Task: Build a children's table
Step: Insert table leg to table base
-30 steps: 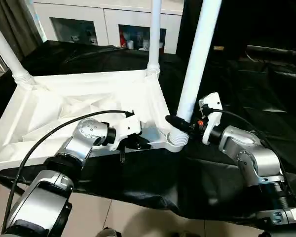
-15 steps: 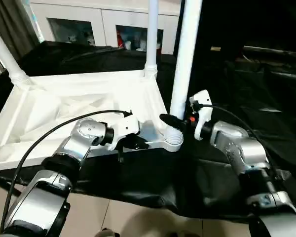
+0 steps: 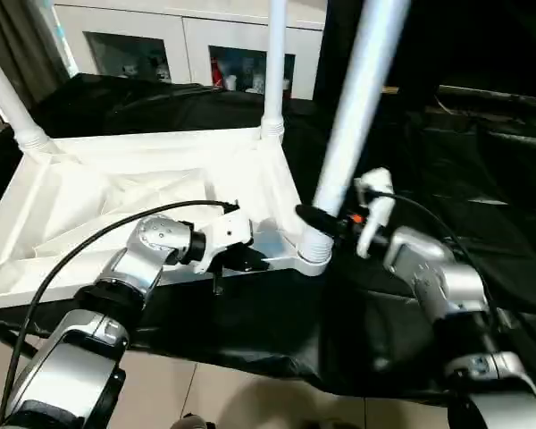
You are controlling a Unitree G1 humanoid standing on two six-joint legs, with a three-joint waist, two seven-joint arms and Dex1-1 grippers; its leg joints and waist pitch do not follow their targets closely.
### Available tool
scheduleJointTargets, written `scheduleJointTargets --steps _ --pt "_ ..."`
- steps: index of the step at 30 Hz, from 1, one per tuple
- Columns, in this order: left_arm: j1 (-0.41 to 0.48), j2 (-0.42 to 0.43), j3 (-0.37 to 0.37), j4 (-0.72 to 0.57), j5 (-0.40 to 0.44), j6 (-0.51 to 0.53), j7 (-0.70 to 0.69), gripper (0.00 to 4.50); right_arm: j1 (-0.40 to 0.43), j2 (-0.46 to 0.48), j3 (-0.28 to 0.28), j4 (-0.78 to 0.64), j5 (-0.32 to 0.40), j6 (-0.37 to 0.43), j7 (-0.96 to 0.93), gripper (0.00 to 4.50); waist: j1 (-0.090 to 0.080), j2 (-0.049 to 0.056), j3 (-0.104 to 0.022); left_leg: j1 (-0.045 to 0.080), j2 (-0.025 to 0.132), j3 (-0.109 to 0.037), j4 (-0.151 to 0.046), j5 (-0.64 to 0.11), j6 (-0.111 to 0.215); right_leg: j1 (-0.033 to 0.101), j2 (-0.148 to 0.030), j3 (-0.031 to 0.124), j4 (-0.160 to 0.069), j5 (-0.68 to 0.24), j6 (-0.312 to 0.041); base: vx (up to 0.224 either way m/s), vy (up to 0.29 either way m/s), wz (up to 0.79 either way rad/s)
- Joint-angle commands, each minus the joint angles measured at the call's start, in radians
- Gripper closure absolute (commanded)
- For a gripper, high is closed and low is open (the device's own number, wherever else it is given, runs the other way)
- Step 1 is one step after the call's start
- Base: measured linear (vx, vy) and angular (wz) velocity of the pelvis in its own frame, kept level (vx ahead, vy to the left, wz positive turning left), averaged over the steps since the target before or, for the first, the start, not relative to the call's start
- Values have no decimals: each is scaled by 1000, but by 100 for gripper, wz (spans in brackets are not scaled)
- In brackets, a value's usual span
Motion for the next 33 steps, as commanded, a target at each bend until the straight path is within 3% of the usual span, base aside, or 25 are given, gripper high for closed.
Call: scheduleJointTargets --steps 1,3,5,8,13,20,27,31,32,33 --pt "9 12 -1 26 6 0 9 450 37 -1 -17 36 -8 -11 -11 262 7 2 -63 14 15 0 -69 -327 -4 38 -40 26 -72 -280 -215 0 0 0" --pt "2 11 -1 33 12 -5 17 450 69 24 -31 53 -1 -57 -11 262 9 7 -63 15 15 -2 -70 -344 -8 37 -42 26 -74 -302 -209 0 0 0" --pt "-4 9 1 36 15 -6 23 450 103 43 -25 74 -18 -129 -6 262 8 5 -63 14 15 -2 -72 -349 -9 38 -40 25 -76 -303 -207 0 0 0" --pt "-6 8 2 38 15 -7 25 450 116 50 -21 84 -27 -163 -5 262 7 6 -60 16 15 -4 -74 -380 -13 34 -40 24 -80 -342 -201 0 0 0" --pt "-11 12 2 40 20 -9 34 450 163 64 2 112 -80 -321 -13 262 5 8 -59 16 16 -7 -77 -413 -16 32 -40 24 -84 -376 -191 0 0 0" --pt "-11 17 0 44 24 -15 37 450 171 58 33 120 -134 -421 -9 262 6 7 -59 14 17 -7 -79 -410 -9 32 -40 25 -84 -358 -196 0 0 0" --pt "-6 22 -4 36 26 -28 21 450 103 10 125 155 -209 -415 45 262 -2 -3 -54 15 16 -9 -80 -447 -8 28 -41 24 -93 -455 -169 0 0 0" --pt "-1 24 -8 26 26 -35 12 450 71 7 131 175 -202 -384 67 262 -6 -6 -56 15 17 -11 -80 -449 -5 25 -41 25 -91 -449 -169 0 0 0" --pt "2 25 -11 19 28 -36 8 450 62 5 135 181 -198 -369 83 262 -8 -16 -56 13 18 -9 -80 -447 -2 26 -40 25 -91 -439 -172 0 0 0" --pt "2 25 -11 19 28 -36 8 450 62 5 135 181 -198 -369 83 262 -8 -16 -56 13 18 -9 -80 -447 -2 26 -40 25 -91 -439 -172 0 0 0"
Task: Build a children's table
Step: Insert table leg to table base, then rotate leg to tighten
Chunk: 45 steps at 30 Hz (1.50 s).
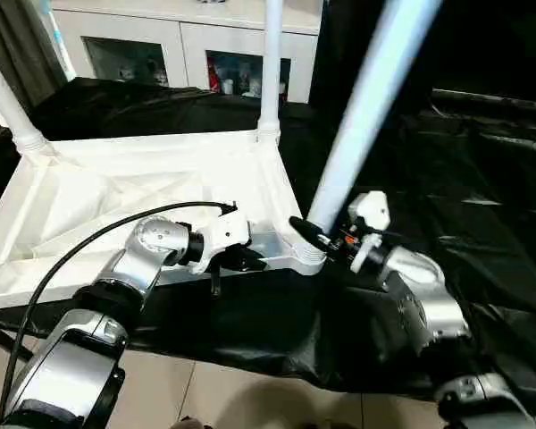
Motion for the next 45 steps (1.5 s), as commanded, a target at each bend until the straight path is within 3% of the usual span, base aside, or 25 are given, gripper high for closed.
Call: scheduleJointTargets --steps 1,3,4,6,13,17,21,24,27,29,32,34,35,37,39,41,42,44,45 --pt "11 17 -13 -19 14 -13 -13 450 22 -19 33 77 -27 76 42 262 6 -3 -48 10 19 -9 -75 -435 2 26 -41 25 -85 -424 -182 0 0 0" --pt "14 18 -16 -27 12 -15 -23 450 20 -27 42 83 -23 84 75 262 6 -1 -48 12 20 -8 -75 -441 1 23 -41 26 -87 -417 -185 0 0 0" --pt "14 18 -16 -28 11 -16 -25 450 20 -28 44 83 -22 86 81 262 7 -6 -50 11 20 -8 -75 -435 2 27 -41 25 -85 -412 -183 0 0 0" --pt "17 22 -24 -43 0 -31 -69 450 25 -45 62 88 -20 91 153 262 8 -6 -50 10 20 -7 -75 -426 6 28 -42 26 -85 -397 -188 0 0 0" --pt "25 44 -66 -100 -24 -41 -221 450 33 -75 95 87 -19 99 278 262 20 4 -55 11 25 -3 -77 -389 8 34 -36 24 -69 -267 -230 0 0 0" --pt "18 59 -80 -116 -20 -41 -262 450 24 -89 100 90 -19 102 323 262 22 5 -54 12 25 -2 -77 -406 0 35 -36 24 -69 -265 -237 0 0 0" --pt "-10 43 -57 -79 -4 -40 -190 450 15 -85 95 100 -22 90 322 262 27 6 -54 14 26 -2 -77 -406 -6 34 -37 25 -69 -270 -239 0 0 0" --pt "-29 32 -42 -51 16 -31 -101 450 6 -61 70 122 -23 66 258 262 27 6 -52 17 24 -3 -77 -429 -12 30 -39 25 -75 -314 -229 0 0 0" --pt "-41 31 -40 -39 31 -9 -52 450 -4 -45 49 141 -26 61 198 262 23 5 -46 24 22 -10 -78 -495 -27 21 -43 24 -91 -462 -187 0 0 0" --pt "-69 13 -19 -22 32 82 13 450 -19 -23 24 172 -49 56 67 262 17 6 -41 27 19 -17 -79 -533 -43 14 -45 19 -102 -573 -146 -31 0 -1" --pt "-89 -3 -1 -13 26 144 49 450 -22 -5 14 186 -69 57 -28 262 12 8 -37 32 15 -24 -77 -563 -47 7 -47 12 -116 -666 -107 -64 6 -5" --pt "-110 -15 4 -2 38 189 92 450 -33 20 1 210 -83 75 -138 262 6 12 -39 27 15 -31 -82 -569 -48 15 -47 4 -119 -673 -95 -53 22 -11" --pt "-136 -42 15 20 46 246 164 450 -66 68 -32 268 -102 89 -349 262 -4 20 -38 18 16 -37 -90 -578 -56 21 -47 -5 -118 -638 -100 0 0 0" --pt "-157 -72 21 36 57 303 229 450 -110 118 -64 341 -111 108 -559 262 -19 25 -36 29 14 -43 -89 -637 -70 16 -44 -25 -127 -646 -95 0 0 0" --pt "-163 -80 22 41 63 318 251 450 -122 131 -67 361 -122 107 -623 262 -28 31 -35 21 15 -51 -97 -675 -64 35 -43 -42 -133 -623 -87 -48 37 -19" --pt "-178 -97 20 61 77 344 297 450 -151 168 -81 401 -116 112 -713 262 -35 47 -31 31 20 -55 -105 -735 -57 37 -42 -54 -135 -568 -100 -22 20 -10" --pt "-178 -97 20 61 77 344 297 450 -151 168 -81 401 -116 112 -713 262 -39 48 -27 35 23 -57 -112 -777 -54 41 -38 -64 -138 -540 -104 0 0 0" --pt "-196 -119 17 81 85 374 356 450 -188 213 -100 441 -118 116 -816 262 -39 44 -19 50 23 -47 -115 -806 -44 33 -33 -68 -145 -538 -107 0 0 0" --pt "-209 -143 20 92 88 404 406 450 -227 251 -108 482 -121 120 -874 262 -43 50 -3 62 21 -40 -122 -848 -43 28 -18 -109 -163 -620 -75 0 0 0"
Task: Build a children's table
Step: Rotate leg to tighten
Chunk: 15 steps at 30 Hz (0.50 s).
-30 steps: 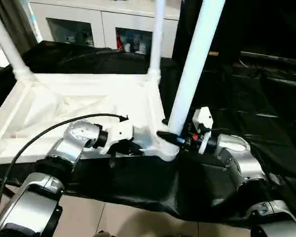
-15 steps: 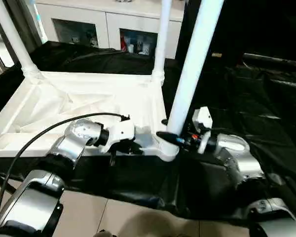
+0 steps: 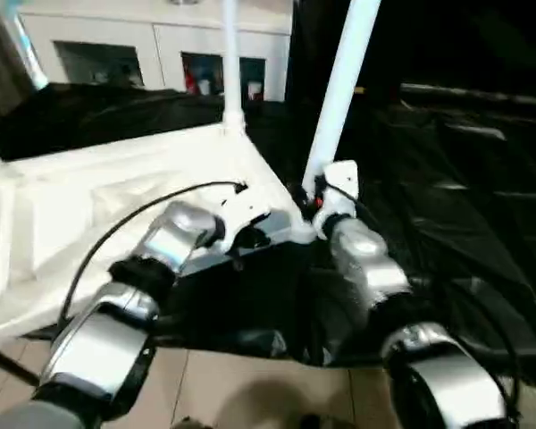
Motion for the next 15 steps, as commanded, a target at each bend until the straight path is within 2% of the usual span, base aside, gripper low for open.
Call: scheduleJointTargets --steps 1,2,3,4,5,6,7,8,9,10,11,12,13,14,15 --pt "-54 -7 30 -4 16 26 88 450 43 14 -32 142 6 100 -87 262 -10 21 -25 44 18 -2 -105 -845 -38 4 -14 -37 -91 -611 -69 0 0 0" --pt "-57 -14 28 -4 21 32 103 450 31 26 -30 154 2 104 -103 262 94 36 -28 -106 78 42 -215 -938 -25 128 12 11 203 -259 -72 -104 -35 4" --pt "-58 -21 25 -5 22 39 115 450 22 38 -26 164 1 110 -109 262 119 29 -38 -78 77 70 -208 -871 10 103 9 47 203 -238 -56 -40 -119 14" --pt "-57 -23 24 -5 22 41 119 450 19 42 -24 168 0 111 -112 262 73 -68 -60 58 16 68 -44 -601 -20 -24 -36 114 50 -727 18 -40 -119 14" --pt "-57 -25 24 -6 21 43 119 450 18 44 -23 171 -1 111 -112 262 92 -41 -28 120 -3 34 121 -417 -21 -121 -174 127 -119 -1108 -26 110 -193 0" --pt "-55 -27 24 -9 19 46 117 450 16 48 -21 176 -3 111 -113 262 97 -59 -49 -33 -9 -2 98 -171 32 24 -161 178 -56 -1113 -7 175 -81 -39" --pt "-54 -28 25 -10 18 48 115 450 15 50 -19 178 -5 111 -115 262 122 -24 -62 -57 14 -24 -5 -102 -18 58 -113 138 7 -728 -38 175 -81 -39" --pt "-54 -27 25 -11 17 48 115 450 14 52 -19 181 -7 110 -118 262 98 -31 -72 -6 14 -5 -26 -89 -31 16 -35 103 43 -276 -92 98 10 -19" --pt "-53 -27 25 -11 16 49 116 450 13 52 -20 182 -8 109 -120 262 97 -8 -82 18 16 2 -30 -95 -37 15 -31 99 56 -33 -169 19 -12 20" --pt "-55 -26 25 -8 17 49 118 450 7 54 -27 191 -11 104 -123 262 88 -5 -78 10 15 4 -30 -100 -40 16 -29 102 58 44 -202 19 -12 20" --pt "-55 -25 25 -7 17 49 118 450 5 54 -28 194 -11 103 -124 262 80 -8 -76 -7 13 2 -33 -107 -44 32 -28 101 61 81 -220 0 0 0" --pt "-57 -23 25 -3 19 47 119 450 -4 55 -35 205 -15 99 -124 262 82 -2 -72 -4 13 5 -43 -179 -53 34 -30 94 48 26 -229 0 0 0" --pt "-58 -22 26 0 20 46 121 450 -8 56 -37 210 -18 99 -125 262 74 -6 -69 4 14 10 -45 -264 -54 34 -36 98 36 -76 -234 0 0 0" --pt "-59 -21 26 3 22 45 121 450 -11 55 -33 213 -24 100 -122 262 75 -4 -67 5 14 9 -49 -292 -56 34 -37 99 31 -126 -233 0 0 0" --pt "-60 -21 27 3 24 45 121 450 -14 54 -31 217 -29 100 -120 262 73 -3 -63 6 15 9 -54 -338 -57 33 -41 100 19 -228 -216 0 0 0"
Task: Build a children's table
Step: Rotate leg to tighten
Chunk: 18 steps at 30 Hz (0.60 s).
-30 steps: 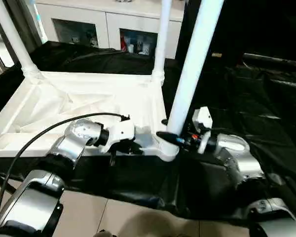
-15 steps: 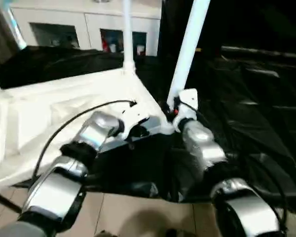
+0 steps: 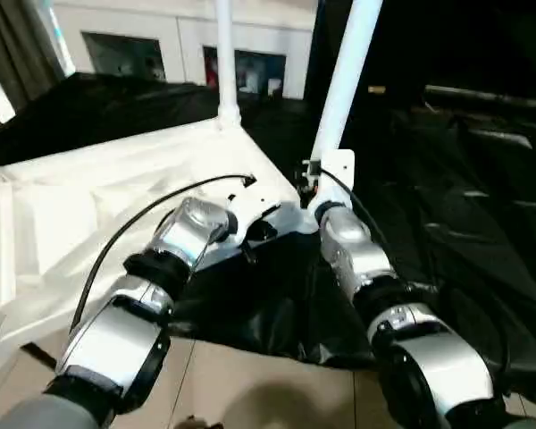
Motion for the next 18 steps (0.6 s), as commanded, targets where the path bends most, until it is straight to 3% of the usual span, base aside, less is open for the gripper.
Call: scheduleJointTargets --steps 1,7,10,12,13,15,18 --pt "-30 16 19 -2 21 0 55 450 70 27 7 127 0 92 6 262 -6 21 -40 7 21 2 -83 -314 -24 35 -68 53 -104 -227 -178 0 0 0" --pt "-26 26 11 -8 17 -7 42 450 58 32 7 136 -8 89 45 262 -5 15 -40 2 22 5 -89 -247 -17 40 -68 55 -106 -183 -167 0 0 0" --pt "-21 30 12 -11 14 -20 33 450 53 33 3 136 -8 78 69 192 -5 19 -38 4 23 5 -90 -257 -15 37 -69 55 -107 -195 -170 0 0 0" --pt "-15 33 15 -16 9 -39 24 450 51 32 6 133 -10 70 83 186 -6 20 -40 3 22 5 -89 -257 -14 38 -68 56 -106 -192 -177 0 0 0" --pt "-10 36 15 -22 7 -48 16 450 49 31 3 127 -7 57 95 175 -8 15 -40 -3 23 4 -91 -238 -14 44 -68 54 -104 -178 -174 0 0 0" --pt "-3 42 12 -32 5 -67 1 450 46 28 2 120 -4 48 111 154 -9 19 -40 0 24 6 -89 -227 -8 41 -71 55 -104 -163 -183 0 0 0" --pt "20 63 6 -68 -1 -90 -37 450 35 10 -20 74 26 30 186 138 -12 19 -45 -3 25 7 -86 -189 4 46 -70 55 -97 -96 -197 0 0 0"
